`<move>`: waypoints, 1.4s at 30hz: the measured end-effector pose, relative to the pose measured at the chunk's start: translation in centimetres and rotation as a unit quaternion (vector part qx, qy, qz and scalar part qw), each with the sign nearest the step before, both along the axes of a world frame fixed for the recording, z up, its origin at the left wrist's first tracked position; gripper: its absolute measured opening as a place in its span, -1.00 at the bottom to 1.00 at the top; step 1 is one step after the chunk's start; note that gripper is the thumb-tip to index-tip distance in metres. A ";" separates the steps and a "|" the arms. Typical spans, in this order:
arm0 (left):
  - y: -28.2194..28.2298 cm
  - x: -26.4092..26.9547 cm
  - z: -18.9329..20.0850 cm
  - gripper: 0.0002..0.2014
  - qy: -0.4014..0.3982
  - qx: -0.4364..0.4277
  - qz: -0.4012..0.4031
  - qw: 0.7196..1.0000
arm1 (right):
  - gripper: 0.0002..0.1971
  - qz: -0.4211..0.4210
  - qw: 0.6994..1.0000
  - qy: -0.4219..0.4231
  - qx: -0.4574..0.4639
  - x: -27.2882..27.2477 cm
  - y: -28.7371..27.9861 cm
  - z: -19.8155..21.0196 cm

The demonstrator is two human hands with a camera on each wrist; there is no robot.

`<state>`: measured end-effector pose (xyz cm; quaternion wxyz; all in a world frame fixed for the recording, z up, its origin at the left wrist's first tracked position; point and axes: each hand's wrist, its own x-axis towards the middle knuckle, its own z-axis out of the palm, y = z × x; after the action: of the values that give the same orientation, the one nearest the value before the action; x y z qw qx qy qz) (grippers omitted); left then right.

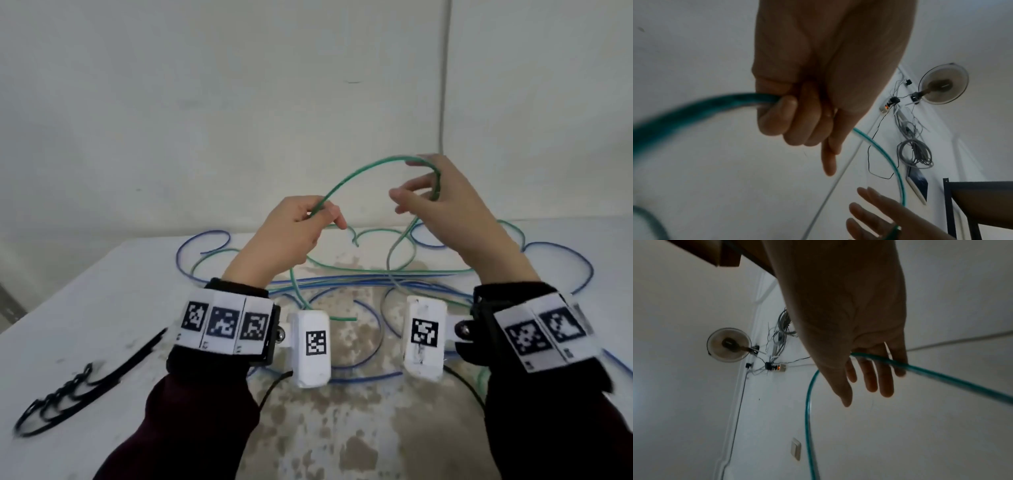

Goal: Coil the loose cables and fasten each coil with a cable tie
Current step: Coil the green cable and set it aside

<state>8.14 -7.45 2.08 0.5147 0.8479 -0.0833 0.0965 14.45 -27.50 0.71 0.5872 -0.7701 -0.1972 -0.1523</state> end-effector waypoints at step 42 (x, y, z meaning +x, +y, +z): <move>1.7 -1.3 1.9 -0.90 -0.087 -0.232 -0.107 0.963 | -0.86 0.120 0.983 0.013 0.138 -4.4 2.2 2.5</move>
<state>6.87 -5.76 3.99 0.6953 0.6798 -0.1934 0.1306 10.05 -25.35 3.19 0.7046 -0.6542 -0.2576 -0.0962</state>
